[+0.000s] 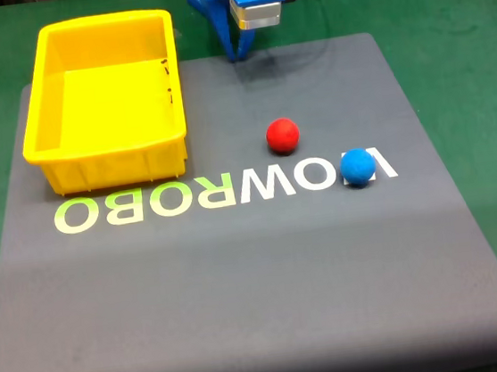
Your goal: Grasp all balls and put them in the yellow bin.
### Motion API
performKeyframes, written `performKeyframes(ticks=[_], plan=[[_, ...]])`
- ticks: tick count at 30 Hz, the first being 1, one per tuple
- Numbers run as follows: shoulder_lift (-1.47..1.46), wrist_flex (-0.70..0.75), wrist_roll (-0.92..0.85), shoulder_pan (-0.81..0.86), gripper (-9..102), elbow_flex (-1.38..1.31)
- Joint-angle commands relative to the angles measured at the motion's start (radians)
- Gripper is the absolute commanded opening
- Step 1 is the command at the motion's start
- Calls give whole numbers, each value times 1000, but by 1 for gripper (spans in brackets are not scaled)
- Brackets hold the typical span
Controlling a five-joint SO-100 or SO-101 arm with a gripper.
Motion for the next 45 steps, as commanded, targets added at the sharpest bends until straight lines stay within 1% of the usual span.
performKeyframes(ticks=[1, 15, 18, 19, 21, 22, 23, 25, 27, 30, 37, 45], plan=[[14, 6, 0, 12, 0, 32], [14, 8, -9, 5, 0, 32], [12, -14, -17, 2, 0, 29], [12, -29, -11, 3, 2, 20], [12, -38, -15, 14, 19, -25], [12, -38, -15, 17, 26, -55], [12, -43, -9, 20, 30, -89], [14, -58, 0, 12, 34, -150], [-2, -75, 5, -8, 35, -215], [-146, -150, 40, -46, 36, -344], [-733, -310, 103, -67, 35, -758], [-1083, -469, 86, -21, 35, -943]])
